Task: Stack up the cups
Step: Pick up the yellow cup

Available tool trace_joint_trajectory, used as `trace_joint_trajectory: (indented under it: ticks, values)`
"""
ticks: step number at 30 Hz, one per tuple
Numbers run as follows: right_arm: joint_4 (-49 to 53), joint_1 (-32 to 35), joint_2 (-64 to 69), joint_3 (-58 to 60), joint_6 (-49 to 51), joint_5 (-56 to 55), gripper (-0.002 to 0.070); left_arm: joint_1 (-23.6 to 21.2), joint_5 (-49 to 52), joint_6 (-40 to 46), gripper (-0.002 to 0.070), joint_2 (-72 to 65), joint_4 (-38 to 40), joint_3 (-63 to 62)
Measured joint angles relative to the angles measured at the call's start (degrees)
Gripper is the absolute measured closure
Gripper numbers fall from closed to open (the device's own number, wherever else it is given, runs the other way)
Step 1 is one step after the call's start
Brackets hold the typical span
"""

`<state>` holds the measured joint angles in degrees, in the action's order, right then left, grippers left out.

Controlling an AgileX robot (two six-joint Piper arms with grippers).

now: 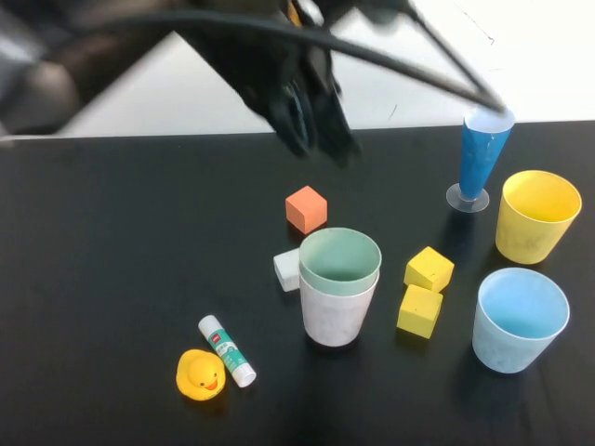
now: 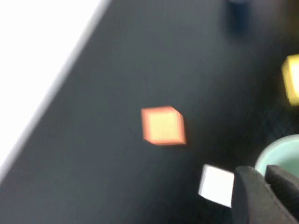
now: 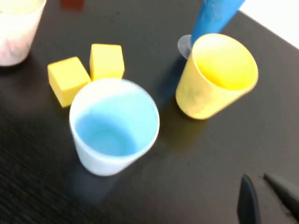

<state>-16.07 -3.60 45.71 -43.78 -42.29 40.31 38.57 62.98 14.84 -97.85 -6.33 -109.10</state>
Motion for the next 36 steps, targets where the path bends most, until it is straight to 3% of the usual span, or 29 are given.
trace_joint_trajectory:
  ticks: [3, 5, 11, 14, 22, 26, 28, 32, 36]
  values:
    - [-0.8, 0.0, 8.1, -6.4, -0.3, 1.4, 0.0667, -0.1, -1.5, -1.2, 0.0664, 5.3, -2.2, 0.0]
    - [-1.2, 0.0, 14.4, -10.9, -0.5, 1.7, 0.0620, -0.1, -1.4, -1.6, 0.0670, 9.2, -2.5, 0.0]
    - [-1.5, 0.0, 34.0, -24.2, -1.2, 1.8, 0.0356, -0.1, 1.8, -0.9, 0.0672, 19.8, 1.0, 0.0]
    - [-1.6, 0.0, 43.0, -31.5, -1.3, 3.4, 0.0272, -0.1, 3.2, -0.3, 0.0672, 23.9, 3.8, 0.0]
    - [0.6, 0.0, 61.3, -46.0, -0.9, 13.8, 0.0234, -0.1, 6.6, 0.0, 0.0673, 31.3, 5.5, 0.6]
    - [1.6, 0.0, 65.0, -49.3, -0.8, 17.6, 0.0262, -0.1, 6.1, 0.0, 0.0673, 34.7, 5.6, 4.8]
    - [1.9, 0.0, 65.7, -49.8, -1.1, 18.7, 0.0340, -0.1, 4.3, 0.0, 0.0673, 36.9, 5.7, 8.4]
    - [2.0, 0.0, 65.7, -50.7, -2.6, 21.7, 0.0588, -0.1, -2.2, 0.0, 0.0673, 41.0, 4.4, 16.9]
    - [2.2, -0.2, 64.1, -54.1, -2.7, 26.8, 0.0654, -0.1, -8.8, -1.6, 0.0673, 45.1, 0.8, 24.7]
